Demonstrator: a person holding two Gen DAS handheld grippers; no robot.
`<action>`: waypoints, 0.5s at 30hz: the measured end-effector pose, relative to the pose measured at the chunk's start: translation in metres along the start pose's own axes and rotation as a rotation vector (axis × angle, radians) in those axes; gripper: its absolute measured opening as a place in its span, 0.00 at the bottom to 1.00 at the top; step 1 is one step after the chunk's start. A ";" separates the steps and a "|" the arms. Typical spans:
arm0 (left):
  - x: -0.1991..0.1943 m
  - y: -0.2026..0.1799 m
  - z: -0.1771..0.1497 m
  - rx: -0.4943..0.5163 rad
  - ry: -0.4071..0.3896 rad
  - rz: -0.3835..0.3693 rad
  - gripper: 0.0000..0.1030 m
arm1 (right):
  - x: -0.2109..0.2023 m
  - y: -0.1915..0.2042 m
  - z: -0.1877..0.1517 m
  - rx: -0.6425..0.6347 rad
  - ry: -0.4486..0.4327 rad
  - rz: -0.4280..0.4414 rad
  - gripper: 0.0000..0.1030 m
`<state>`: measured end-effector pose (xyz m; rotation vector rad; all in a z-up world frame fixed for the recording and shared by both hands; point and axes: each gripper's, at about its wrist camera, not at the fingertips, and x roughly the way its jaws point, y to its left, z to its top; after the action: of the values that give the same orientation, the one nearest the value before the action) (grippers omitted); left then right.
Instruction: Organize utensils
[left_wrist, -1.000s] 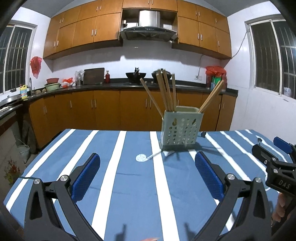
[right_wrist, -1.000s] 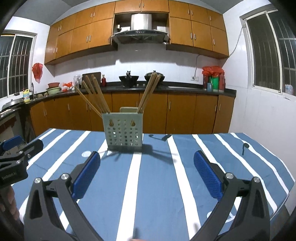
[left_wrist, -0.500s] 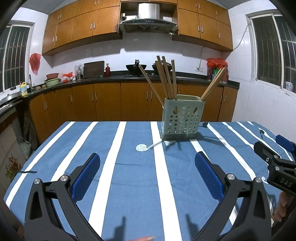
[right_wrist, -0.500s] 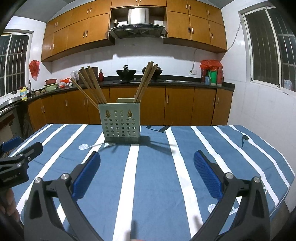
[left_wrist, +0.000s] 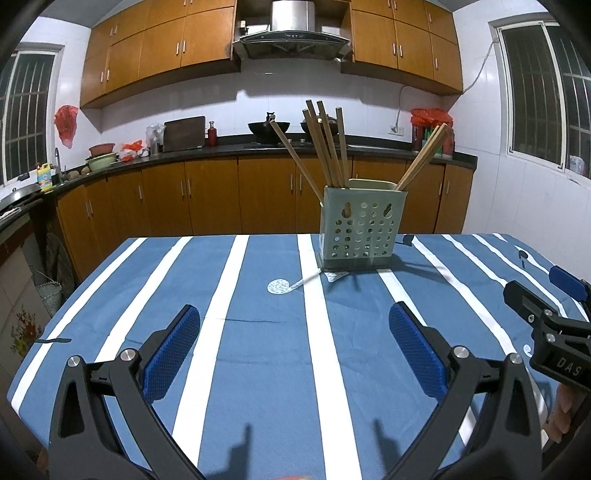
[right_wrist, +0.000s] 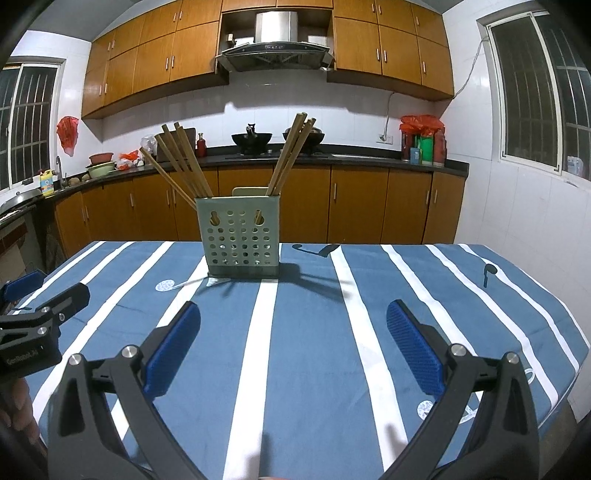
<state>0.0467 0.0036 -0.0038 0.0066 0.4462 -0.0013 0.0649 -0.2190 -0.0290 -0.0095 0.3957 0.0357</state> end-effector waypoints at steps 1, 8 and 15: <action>0.000 -0.001 0.000 0.002 -0.001 0.000 0.98 | 0.000 0.000 0.000 -0.001 0.000 0.001 0.96; 0.000 -0.005 -0.001 0.016 -0.001 -0.002 0.98 | 0.001 -0.001 0.000 0.002 0.003 0.000 0.96; 0.000 -0.007 -0.002 0.018 0.001 -0.002 0.98 | 0.003 -0.001 -0.002 0.009 0.010 -0.003 0.96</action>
<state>0.0462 -0.0037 -0.0055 0.0236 0.4473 -0.0075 0.0665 -0.2200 -0.0319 -0.0012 0.4061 0.0313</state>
